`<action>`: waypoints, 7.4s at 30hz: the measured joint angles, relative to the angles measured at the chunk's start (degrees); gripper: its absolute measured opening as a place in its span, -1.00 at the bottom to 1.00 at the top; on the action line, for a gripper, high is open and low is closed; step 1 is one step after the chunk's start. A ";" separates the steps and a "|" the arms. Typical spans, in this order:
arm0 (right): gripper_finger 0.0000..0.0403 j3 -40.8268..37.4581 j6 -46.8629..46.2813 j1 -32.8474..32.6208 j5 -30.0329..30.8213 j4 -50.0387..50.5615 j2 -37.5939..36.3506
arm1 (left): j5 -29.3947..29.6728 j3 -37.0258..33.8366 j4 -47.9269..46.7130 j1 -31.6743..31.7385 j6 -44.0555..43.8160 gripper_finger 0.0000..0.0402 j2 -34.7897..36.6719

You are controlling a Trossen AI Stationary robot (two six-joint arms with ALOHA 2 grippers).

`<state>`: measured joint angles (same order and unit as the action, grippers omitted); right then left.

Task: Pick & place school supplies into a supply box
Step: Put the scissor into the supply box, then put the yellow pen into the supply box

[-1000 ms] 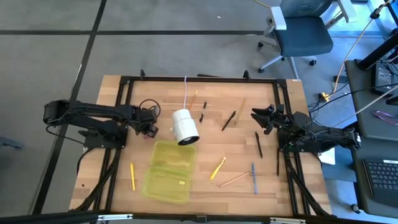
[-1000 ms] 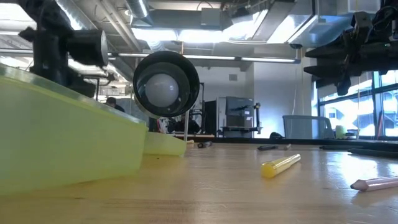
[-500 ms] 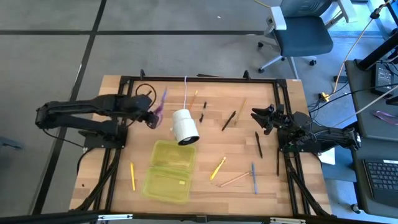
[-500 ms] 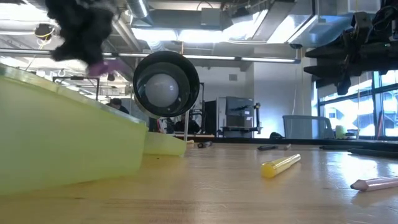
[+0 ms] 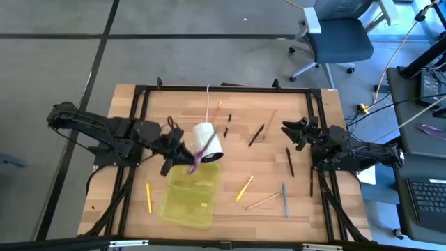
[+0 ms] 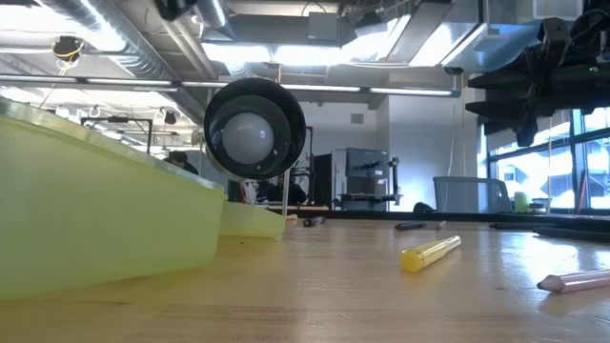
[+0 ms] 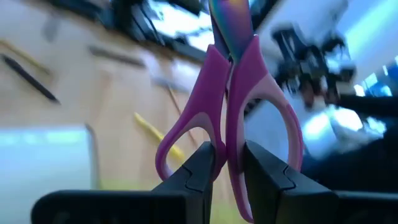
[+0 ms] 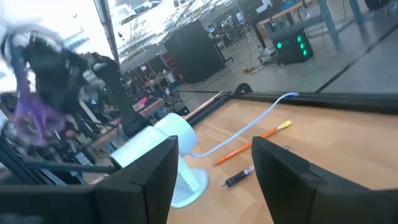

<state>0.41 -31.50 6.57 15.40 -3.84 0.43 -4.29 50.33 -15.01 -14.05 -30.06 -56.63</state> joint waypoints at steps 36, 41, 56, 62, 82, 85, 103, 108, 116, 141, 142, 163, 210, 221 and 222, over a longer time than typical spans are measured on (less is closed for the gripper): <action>0.03 0.01 -20.94 -0.02 4.99 -0.44 11.14 | 3.12 2.85 -23.66 -25.50 19.40 -0.72 -32.69; 0.03 0.01 -20.94 -0.02 4.94 -0.39 12.00 | 3.99 4.47 -23.95 -24.40 25.89 -0.72 -32.69; 0.03 0.01 -20.97 -0.02 4.92 -0.39 13.83 | 9.22 5.05 -23.63 -24.61 47.18 -0.72 -32.69; 0.03 0.01 -20.87 -0.02 4.90 -0.41 13.83 | 7.03 5.12 -23.05 -24.65 46.33 -0.72 -32.86; 0.03 0.01 -20.66 -0.02 3.87 -0.37 13.83 | 6.11 5.66 -23.02 -24.63 34.75 -0.45 -40.50; 0.03 0.01 -20.44 0.00 3.87 -0.35 13.83 | 6.39 7.41 -24.51 -24.63 33.95 -0.38 -39.96; 0.03 0.00 -21.73 -0.01 -1.90 -0.23 13.83 | 10.97 14.09 -44.92 -23.83 -33.65 -0.29 -24.17; 0.03 0.01 -23.79 -0.01 -2.12 -0.21 13.83 | 13.12 9.33 -45.21 -28.72 -67.21 -0.29 -20.60; 0.03 0.01 -23.72 -0.02 -2.14 -0.21 13.83 | 12.50 -0.70 -43.99 -35.34 -98.60 -0.29 -20.47; 0.03 0.01 -23.37 0.00 -4.67 -0.15 13.83 | 2.55 -14.32 -29.85 -33.55 -100.61 -0.29 -20.67; 0.03 0.00 -23.37 -0.02 -4.66 -0.16 13.83 | 1.94 -14.81 -29.16 -33.53 -100.61 -0.29 -20.64; 0.03 0.00 -23.52 0.00 -2.51 -0.13 13.81 | -2.94 -16.20 -25.88 -36.70 -95.96 -0.36 -24.59; 0.03 0.00 -23.51 0.00 1.05 -0.07 13.83 | -2.38 11.45 -16.35 -19.08 0.92 -0.86 -32.02; 0.03 0.01 -23.52 0.00 1.05 -0.04 13.83 | -4.35 15.06 -20.21 -20.43 6.34 -0.85 -43.30; 0.03 0.00 -23.52 0.00 1.05 -0.06 13.83 | -4.37 15.06 -20.20 -20.43 6.93 -0.84 -43.81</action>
<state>0.42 -55.02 6.57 16.45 -3.90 14.26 -8.67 65.39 -35.20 -34.48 -23.13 -100.44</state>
